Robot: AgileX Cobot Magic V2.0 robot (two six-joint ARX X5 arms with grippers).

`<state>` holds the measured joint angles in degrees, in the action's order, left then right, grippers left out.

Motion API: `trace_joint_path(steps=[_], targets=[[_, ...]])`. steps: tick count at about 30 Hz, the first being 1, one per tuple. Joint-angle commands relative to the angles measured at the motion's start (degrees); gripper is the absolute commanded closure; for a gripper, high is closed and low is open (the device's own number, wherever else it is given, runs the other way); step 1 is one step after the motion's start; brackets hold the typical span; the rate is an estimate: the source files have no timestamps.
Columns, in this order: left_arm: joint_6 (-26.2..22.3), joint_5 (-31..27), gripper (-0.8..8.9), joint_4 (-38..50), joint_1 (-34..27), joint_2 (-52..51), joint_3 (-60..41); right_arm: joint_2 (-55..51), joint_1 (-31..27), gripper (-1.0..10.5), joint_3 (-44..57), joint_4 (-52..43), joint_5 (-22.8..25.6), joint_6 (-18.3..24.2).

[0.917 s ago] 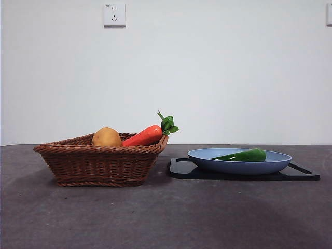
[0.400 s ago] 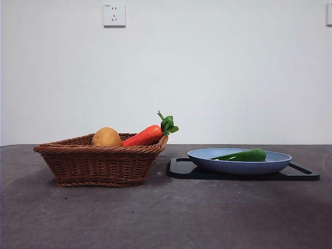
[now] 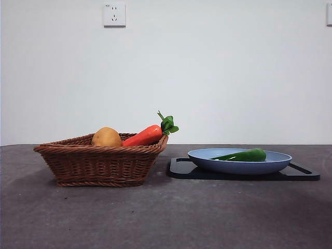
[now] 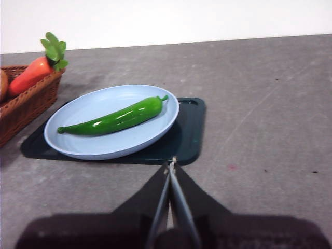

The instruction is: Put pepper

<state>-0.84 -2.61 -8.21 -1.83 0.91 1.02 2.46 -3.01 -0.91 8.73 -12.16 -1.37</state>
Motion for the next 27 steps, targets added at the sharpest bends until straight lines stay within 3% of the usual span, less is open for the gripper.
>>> trace_joint_path(steps=[1,5,27], targets=[[0.26,-0.04,8.05,0.48,-0.13,-0.13,-0.46,-0.35,0.00,9.4,0.44,0.77,2.62,-1.18],[0.26,-0.04,8.05,0.48,-0.13,-0.13,-0.46,-1.25,0.00,9.4,0.44,0.83,5.05,-1.75],[0.26,-0.04,8.05,0.50,-0.13,-0.13,-0.46,-2.40,0.02,9.4,0.44,0.68,5.07,-2.19]])
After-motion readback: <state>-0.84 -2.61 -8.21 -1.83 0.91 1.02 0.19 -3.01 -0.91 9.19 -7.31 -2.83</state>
